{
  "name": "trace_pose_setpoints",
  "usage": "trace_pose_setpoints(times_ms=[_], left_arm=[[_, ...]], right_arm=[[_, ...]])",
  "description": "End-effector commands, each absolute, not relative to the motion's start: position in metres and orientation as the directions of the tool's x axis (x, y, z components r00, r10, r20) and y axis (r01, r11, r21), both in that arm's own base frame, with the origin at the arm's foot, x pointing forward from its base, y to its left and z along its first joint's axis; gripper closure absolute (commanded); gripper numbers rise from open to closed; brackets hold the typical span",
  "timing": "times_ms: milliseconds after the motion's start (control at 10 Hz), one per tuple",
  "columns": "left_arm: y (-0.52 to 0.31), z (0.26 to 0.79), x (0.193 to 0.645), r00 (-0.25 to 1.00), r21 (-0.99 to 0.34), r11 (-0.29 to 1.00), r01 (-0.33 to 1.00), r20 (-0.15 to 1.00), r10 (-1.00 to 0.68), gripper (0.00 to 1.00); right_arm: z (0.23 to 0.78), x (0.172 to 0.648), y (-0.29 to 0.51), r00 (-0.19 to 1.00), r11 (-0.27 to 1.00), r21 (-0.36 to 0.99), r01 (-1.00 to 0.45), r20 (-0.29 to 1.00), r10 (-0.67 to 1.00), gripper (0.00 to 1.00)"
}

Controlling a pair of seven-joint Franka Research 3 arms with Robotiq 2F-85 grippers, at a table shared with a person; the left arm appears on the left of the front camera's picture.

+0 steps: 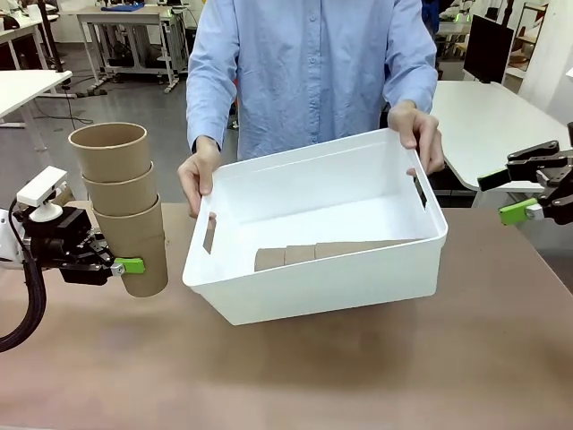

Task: Stack the cups and store them in the basket.
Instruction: Place the stack of Reusable plastic cups into the Pantry Basket.

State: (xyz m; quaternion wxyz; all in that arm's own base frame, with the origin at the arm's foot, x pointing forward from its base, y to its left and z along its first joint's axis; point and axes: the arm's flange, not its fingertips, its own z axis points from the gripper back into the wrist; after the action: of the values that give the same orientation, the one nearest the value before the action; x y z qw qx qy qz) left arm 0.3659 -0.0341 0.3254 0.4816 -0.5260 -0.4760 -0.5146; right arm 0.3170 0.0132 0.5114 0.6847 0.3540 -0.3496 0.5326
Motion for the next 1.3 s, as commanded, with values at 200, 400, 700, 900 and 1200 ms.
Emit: trace_pose_setpoints(times_ms=[200,400,700,900,1200], left_arm=[[-0.034,0.330,0.365,0.017,-0.015,-0.085,0.996,1.000,0.014,0.16],[-0.034,0.330,0.365,0.017,-0.015,-0.085,0.996,1.000,0.014,0.16],[-0.037,0.365,0.350,0.051,-0.053,-0.037,0.998,0.997,-0.054,0.16],[-0.041,0.412,0.337,0.079,-0.080,-0.011,0.997,0.991,-0.106,0.16],[-0.067,0.477,0.327,0.079,-0.075,0.027,0.997,0.971,-0.226,0.16]], right_arm=[[0.513,0.319,0.013,0.186,0.179,0.114,-0.977,0.864,0.467,0.00],[0.513,0.319,0.013,0.186,0.179,0.114,-0.977,0.864,0.467,0.00],[0.513,0.319,0.013,0.186,0.179,0.114,-0.977,0.864,0.467,0.00],[0.513,0.319,0.013,0.186,0.179,0.114,-0.977,0.864,0.467,0.00],[0.513,0.319,0.013,0.186,0.179,0.114,-0.977,0.864,0.467,0.00]])
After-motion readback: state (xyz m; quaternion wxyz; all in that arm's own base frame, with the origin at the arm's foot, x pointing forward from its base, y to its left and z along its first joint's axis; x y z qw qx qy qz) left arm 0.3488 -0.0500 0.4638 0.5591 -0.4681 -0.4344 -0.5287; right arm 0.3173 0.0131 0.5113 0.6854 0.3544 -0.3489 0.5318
